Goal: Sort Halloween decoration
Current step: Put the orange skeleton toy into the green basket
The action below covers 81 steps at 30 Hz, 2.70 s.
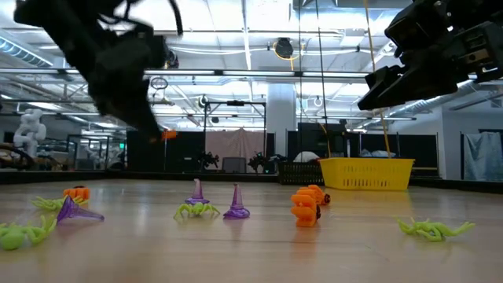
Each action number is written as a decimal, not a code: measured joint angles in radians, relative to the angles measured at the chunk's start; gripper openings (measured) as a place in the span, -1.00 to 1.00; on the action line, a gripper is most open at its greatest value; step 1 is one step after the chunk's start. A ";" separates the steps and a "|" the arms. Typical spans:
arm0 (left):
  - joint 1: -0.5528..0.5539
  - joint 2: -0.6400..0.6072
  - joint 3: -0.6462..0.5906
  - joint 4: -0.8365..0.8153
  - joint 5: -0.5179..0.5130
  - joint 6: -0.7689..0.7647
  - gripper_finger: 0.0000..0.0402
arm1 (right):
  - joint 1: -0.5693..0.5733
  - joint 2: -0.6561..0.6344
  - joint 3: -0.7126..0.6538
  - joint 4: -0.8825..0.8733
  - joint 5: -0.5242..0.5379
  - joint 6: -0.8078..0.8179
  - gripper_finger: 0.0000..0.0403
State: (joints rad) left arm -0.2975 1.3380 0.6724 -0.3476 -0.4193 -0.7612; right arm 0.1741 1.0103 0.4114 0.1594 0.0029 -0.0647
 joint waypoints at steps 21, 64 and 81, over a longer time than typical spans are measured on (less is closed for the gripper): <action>-0.188 0.047 -0.027 0.828 -0.232 0.667 -0.94 | 0.073 0.163 0.000 0.309 -0.004 0.026 -0.17; -0.160 0.135 -0.026 0.881 -0.255 2.031 -0.94 | 0.104 0.399 0.001 0.636 0.051 0.083 -0.17; -0.133 0.135 -0.026 0.881 -0.243 2.024 -0.94 | 0.182 0.399 0.001 0.660 0.134 0.102 -0.17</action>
State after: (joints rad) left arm -0.4305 1.4727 0.6464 0.5335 -0.6622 1.2623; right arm 0.3563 1.4090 0.4126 0.8192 0.1364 0.0375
